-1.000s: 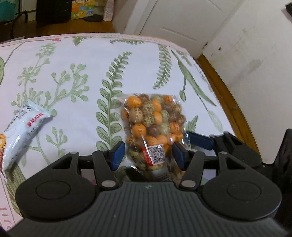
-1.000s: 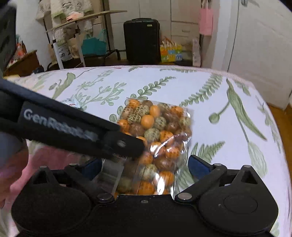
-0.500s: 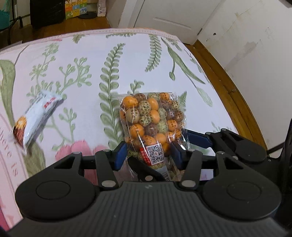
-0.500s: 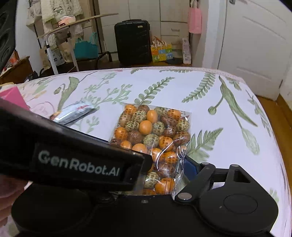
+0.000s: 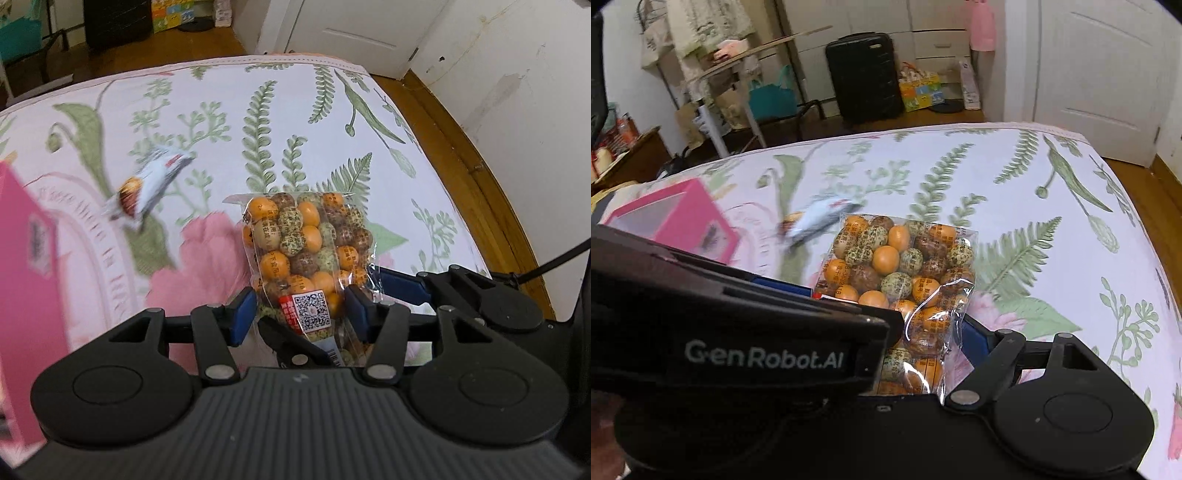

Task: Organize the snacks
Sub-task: 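Lift the bean bag with the left gripper and carry it over the pink box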

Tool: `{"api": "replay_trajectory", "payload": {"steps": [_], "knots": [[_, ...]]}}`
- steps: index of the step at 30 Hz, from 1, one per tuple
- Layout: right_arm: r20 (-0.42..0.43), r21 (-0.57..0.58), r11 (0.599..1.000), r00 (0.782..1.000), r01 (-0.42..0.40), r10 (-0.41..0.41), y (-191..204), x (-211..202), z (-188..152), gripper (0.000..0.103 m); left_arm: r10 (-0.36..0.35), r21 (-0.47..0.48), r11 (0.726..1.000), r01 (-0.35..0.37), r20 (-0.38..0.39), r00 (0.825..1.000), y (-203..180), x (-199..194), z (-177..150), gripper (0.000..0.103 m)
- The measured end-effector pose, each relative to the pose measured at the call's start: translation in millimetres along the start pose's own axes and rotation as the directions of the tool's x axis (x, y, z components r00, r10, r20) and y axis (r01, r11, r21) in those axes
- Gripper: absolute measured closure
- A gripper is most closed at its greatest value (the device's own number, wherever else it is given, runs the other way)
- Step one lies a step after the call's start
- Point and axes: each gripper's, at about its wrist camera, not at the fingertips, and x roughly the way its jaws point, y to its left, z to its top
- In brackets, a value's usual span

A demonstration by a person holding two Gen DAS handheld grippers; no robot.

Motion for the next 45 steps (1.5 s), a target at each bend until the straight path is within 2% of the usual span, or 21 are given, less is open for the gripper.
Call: {"api": "replay_trajectory", "payload": {"steps": [8,14,19,22,25,28,31,33,37,41,45], "knots": [[-0.020,-0.081,0.996,0.999,-0.037,0.035,57.8,-54.1,3.8,0.017,0.014,-0.048,0.999,-0.013,0.017,1.000,15.0,-81.4,-23.2,0.052],[-0.020,-0.130,0.982,0.991,-0.135,0.133,98.2,-78.7,11.8,0.017,0.036,-0.107,0.994,-0.029,0.063,0.997,45.5,-132.0,-44.3,0.050],[-0.011,-0.196,0.954,0.973,-0.226,0.228,139.2,-82.7,20.6,0.017,0.082,-0.179,0.982,-0.061,0.110,0.991,83.7,-166.2,-55.8,0.049],[-0.018,-0.213,0.931,0.954,-0.297,0.300,160.8,-78.3,29.2,0.017,0.108,-0.226,0.971,-0.075,0.137,0.985,113.1,-183.6,-60.5,0.048],[-0.045,-0.223,0.892,0.919,-0.392,0.393,179.9,-68.0,40.7,0.017,0.131,-0.282,0.956,-0.083,0.156,0.979,146.8,-197.3,-65.0,0.046],[-0.106,-0.265,0.822,0.863,-0.504,0.494,200.1,-49.2,49.9,0.017,0.171,-0.309,0.944,-0.115,0.162,0.972,177.8,-207.0,-70.7,0.046],[-0.156,-0.244,0.782,0.819,-0.574,0.552,213.5,-27.9,59.5,0.017,0.179,-0.332,0.936,-0.120,0.152,0.972,205.9,-207.5,-73.1,0.046],[-0.171,-0.248,0.769,0.808,-0.589,0.564,222.8,-15.0,62.4,0.024,0.193,-0.340,0.931,-0.133,0.150,0.970,224.0,-206.3,-71.6,0.045],[-0.201,-0.240,0.770,0.806,-0.591,0.557,240.0,13.2,71.4,0.043,0.234,-0.360,0.917,-0.172,0.133,0.963,256.0,-200.7,-64.6,0.045],[-0.210,-0.167,0.771,0.786,-0.615,0.582,254.4,43.8,82.3,0.046,0.265,-0.384,0.901,-0.202,0.119,0.957,284.4,-192.9,-56.2,0.045],[-0.200,-0.191,0.770,0.792,-0.609,0.577,270.1,65.7,81.4,0.046,0.334,-0.368,0.888,-0.275,0.106,0.937,300.3,-179.1,-48.6,0.044]]}}
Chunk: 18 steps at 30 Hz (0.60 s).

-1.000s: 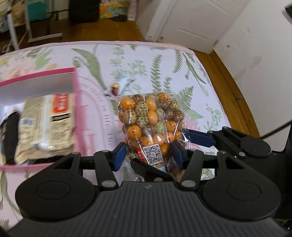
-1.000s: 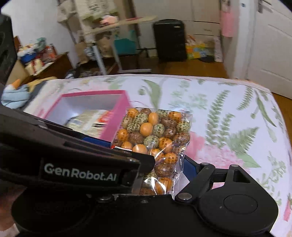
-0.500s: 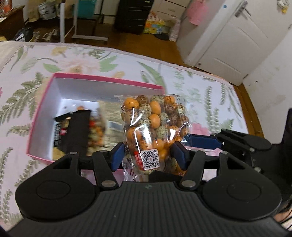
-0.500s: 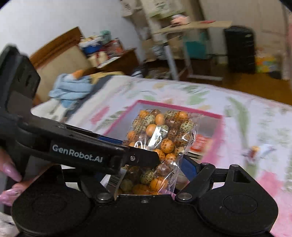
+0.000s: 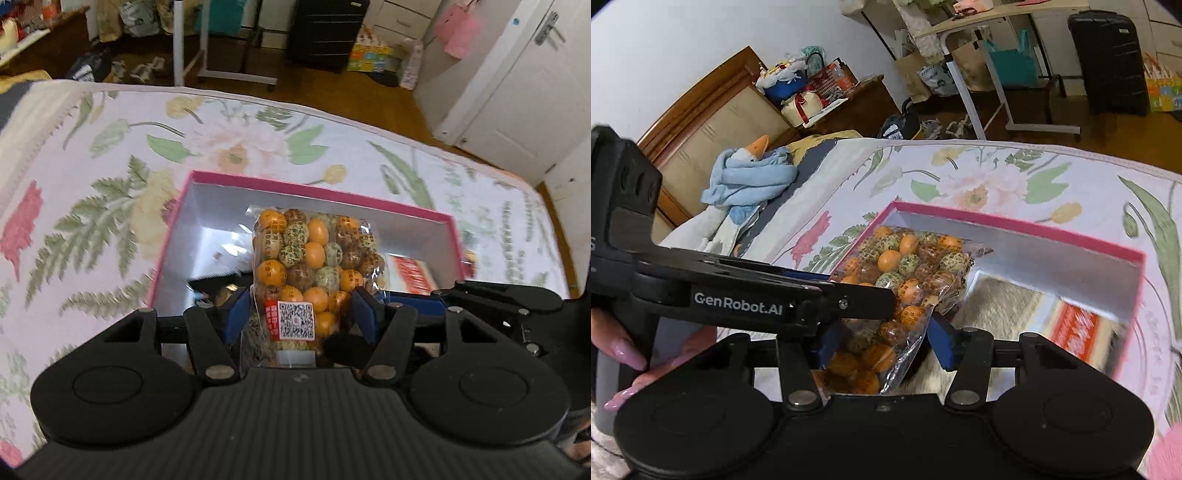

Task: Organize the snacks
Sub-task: 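Lift the bean bag with the left gripper and carry it over the pink box, then open the left gripper to drop the bean bag into the box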

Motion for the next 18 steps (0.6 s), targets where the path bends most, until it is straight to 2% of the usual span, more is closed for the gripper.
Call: {"api": "replay_trajectory", "payload": {"steps": [3,4,5,6,12,16,18], "knots": [[0.001,-0.021,0.999,1.000,0.029,-0.029,-1.0,17.4,2.0,0.043,0.066,0.010,0.998,-0.066,0.030,0.997,2.0,11.1,0.9,0.039],[0.013,-0.018,0.998,0.999,0.052,-0.051,-1.5,19.8,1.6,0.042,0.102,0.025,0.994,-0.103,0.033,0.994,-1.1,14.2,0.0,0.034],[0.031,-0.027,0.997,0.997,0.077,-0.076,-0.1,18.8,-0.3,0.034,0.122,0.040,0.992,-0.123,0.040,0.992,-3.4,14.0,-1.3,0.032],[0.038,-0.041,0.995,0.995,0.092,-0.091,1.3,14.9,-1.3,0.030,0.129,0.055,0.990,-0.132,0.055,0.990,-6.7,12.1,-3.5,0.031],[0.060,-0.144,0.978,0.988,0.153,-0.145,10.6,-38.6,-9.4,0.029,0.063,0.087,0.994,-0.070,0.074,0.995,-25.5,-13.1,-11.3,0.030],[0.063,-0.102,0.974,0.979,0.202,-0.196,-3.0,-87.4,-14.5,0.029,-0.010,0.106,0.994,0.001,0.088,0.996,-47.6,-36.0,-14.1,0.030],[0.047,-0.056,0.973,0.974,0.224,-0.221,-17.0,-110.9,-17.8,0.029,-0.025,0.116,0.993,0.016,0.080,0.996,-61.6,-41.6,-15.4,0.030]]}}
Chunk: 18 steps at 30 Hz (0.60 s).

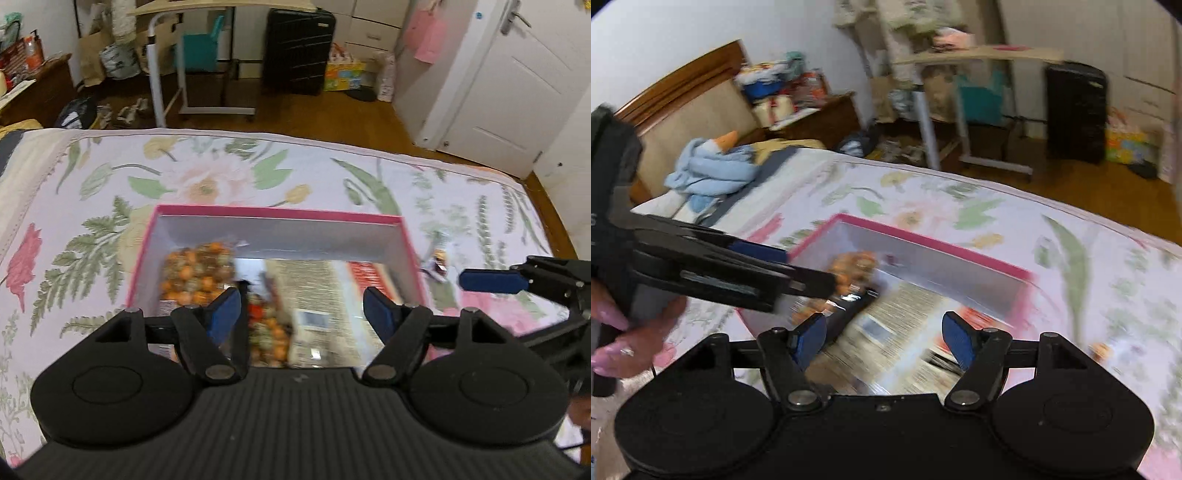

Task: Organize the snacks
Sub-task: 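Open the left gripper to drop the bean bag into the box, then move the right gripper to the white snack bar and close on it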

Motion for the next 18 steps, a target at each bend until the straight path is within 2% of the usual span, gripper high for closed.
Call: {"api": "replay_trajectory", "payload": {"steps": [8,11,13,15,18], "knots": [[0.025,0.218,0.975,0.999,0.030,-0.037,-74.5,-64.5,-10.2,0.029,-0.124,0.120,0.984,0.130,-0.055,0.991,-72.3,4.7,5.5,0.034],[0.014,0.331,0.940,0.996,0.080,-0.090,-101.0,-77.5,-17.4,0.029,-0.136,0.164,0.975,0.148,-0.081,0.987,-103.4,13.2,4.5,0.034],[0.030,0.395,0.917,0.997,0.054,-0.072,-122.5,-81.6,-26.6,0.029,-0.134,0.215,0.965,0.153,-0.100,0.986,-125.6,21.5,1.8,0.034],[0.029,0.442,0.895,0.996,0.064,-0.085,-140.2,-78.6,-34.4,0.029,-0.129,0.265,0.952,0.154,-0.109,0.986,-146.5,30.6,-1.2,0.034],[0.037,0.491,0.869,0.996,0.055,-0.084,-160.6,-67.0,-45.2,0.029,-0.128,0.331,0.931,0.152,-0.093,0.987,-173.6,47.6,-3.1,0.034]]}}
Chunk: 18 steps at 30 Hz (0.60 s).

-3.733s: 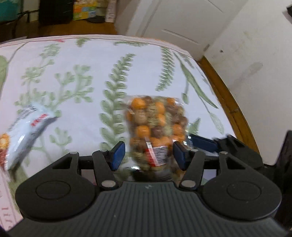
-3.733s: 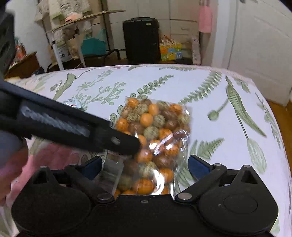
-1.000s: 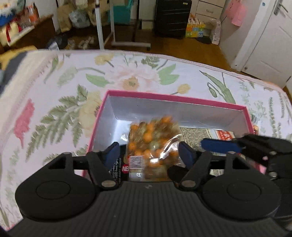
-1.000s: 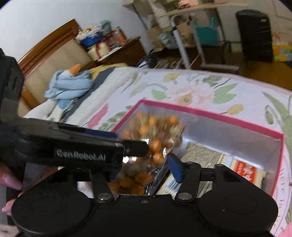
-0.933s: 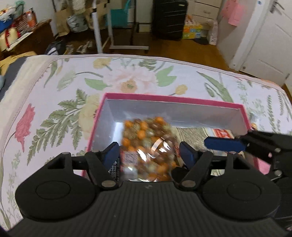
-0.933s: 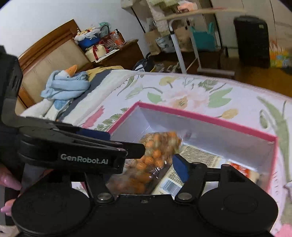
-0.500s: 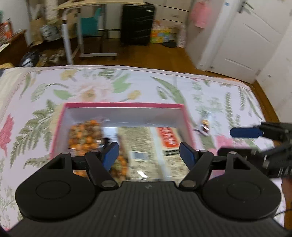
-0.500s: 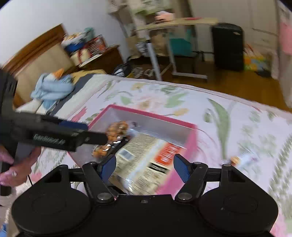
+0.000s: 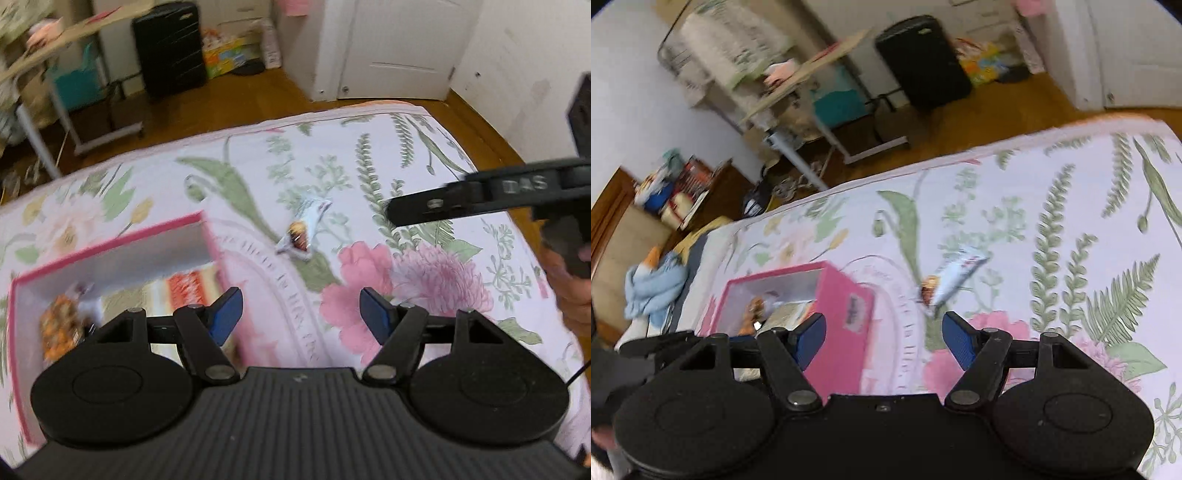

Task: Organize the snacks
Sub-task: 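Move the right gripper to the white snack bar and close on it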

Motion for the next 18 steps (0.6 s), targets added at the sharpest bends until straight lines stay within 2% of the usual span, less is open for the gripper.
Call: {"api": "replay_trajectory", "payload": {"steps": [3,6,10,14,16,18], "knots": [[-0.004,0.040,0.999,1.000,-0.012,0.012,-17.8,22.1,-1.3,0.029,0.036,0.031,0.999,-0.037,0.026,0.999,-17.1,27.1,9.0,0.034],[0.036,0.031,0.999,0.999,-0.013,0.012,-27.5,45.9,-3.9,0.029,0.051,0.040,0.998,-0.052,0.019,0.998,-25.0,60.7,17.9,0.034],[0.040,0.127,0.989,0.997,-0.076,0.072,-54.8,82.6,2.2,0.037,0.082,0.057,0.995,-0.083,0.017,0.996,-26.0,109.2,26.9,0.034],[0.017,0.202,0.974,0.995,-0.098,0.096,-77.6,118.0,6.2,0.044,0.131,0.071,0.989,-0.128,-0.038,0.991,-23.2,153.0,33.8,0.034],[0.008,0.239,0.966,0.995,-0.097,0.098,-85.2,131.0,6.6,0.045,0.124,0.073,0.990,-0.120,-0.059,0.991,-23.2,168.1,35.7,0.034],[0.009,0.265,0.960,0.995,-0.095,0.096,-89.7,141.9,6.6,0.045,0.154,0.094,0.985,-0.148,-0.059,0.986,-24.6,180.0,36.8,0.034]]}}
